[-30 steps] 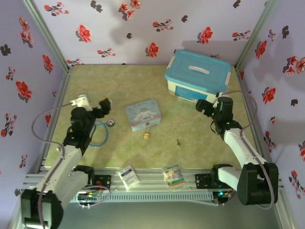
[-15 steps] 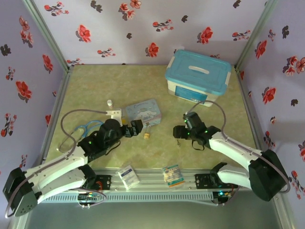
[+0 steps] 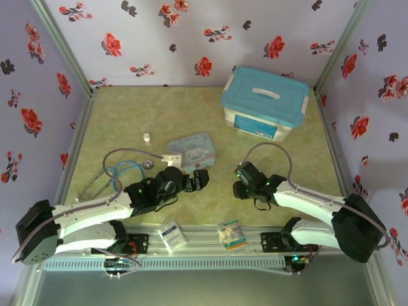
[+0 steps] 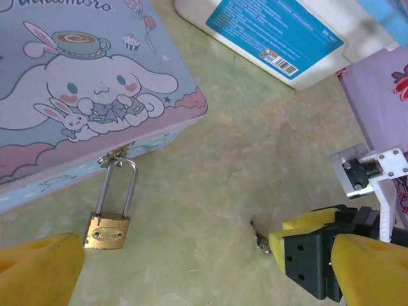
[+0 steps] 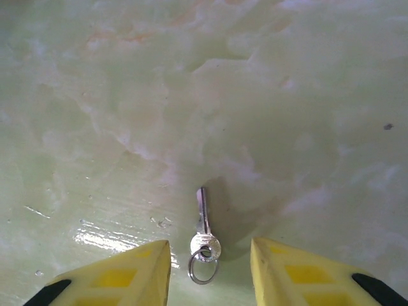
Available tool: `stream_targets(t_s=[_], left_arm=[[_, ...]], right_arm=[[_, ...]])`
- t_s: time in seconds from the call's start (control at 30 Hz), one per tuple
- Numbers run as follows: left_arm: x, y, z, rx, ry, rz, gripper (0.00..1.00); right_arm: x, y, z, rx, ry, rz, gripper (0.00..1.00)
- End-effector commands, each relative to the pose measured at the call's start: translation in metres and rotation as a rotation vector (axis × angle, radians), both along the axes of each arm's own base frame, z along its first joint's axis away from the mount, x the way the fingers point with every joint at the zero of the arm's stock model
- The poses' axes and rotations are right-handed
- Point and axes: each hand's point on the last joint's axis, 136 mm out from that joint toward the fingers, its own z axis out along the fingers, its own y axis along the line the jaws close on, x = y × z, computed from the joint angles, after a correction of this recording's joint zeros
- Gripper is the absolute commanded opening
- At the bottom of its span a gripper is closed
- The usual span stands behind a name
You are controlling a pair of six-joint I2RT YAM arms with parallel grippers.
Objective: Unlock a padlock with a key
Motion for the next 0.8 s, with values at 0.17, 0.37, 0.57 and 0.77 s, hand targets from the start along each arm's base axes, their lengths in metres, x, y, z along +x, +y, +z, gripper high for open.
stream_targets(t_s=[0.17, 0.37, 0.57, 0.77], left_arm=[[0.004, -0.017, 0.013, -0.089, -0.014, 0.023, 1.00], [0.004, -0.017, 0.008, -0.077, -0.012, 0.024, 1.00], [0.003, -0.016, 0.004, -0.089, -0.009, 0.030, 1.00], [0.002, -0.014, 0.001, -0.095, -0.003, 0.036, 1.00]], right_arm=[[-0.005, -0.004, -0.016, -0.094, 0.048, 0.007, 0.39], [-0.005, -0.003, -0.020, -0.117, 0.053, 0.019, 0.38], [-0.005, 0.002, -0.022, -0.131, 0.063, 0.038, 0.31], [-0.012, 0.007, -0.026, -0.147, 0.077, 0.076, 0.21]])
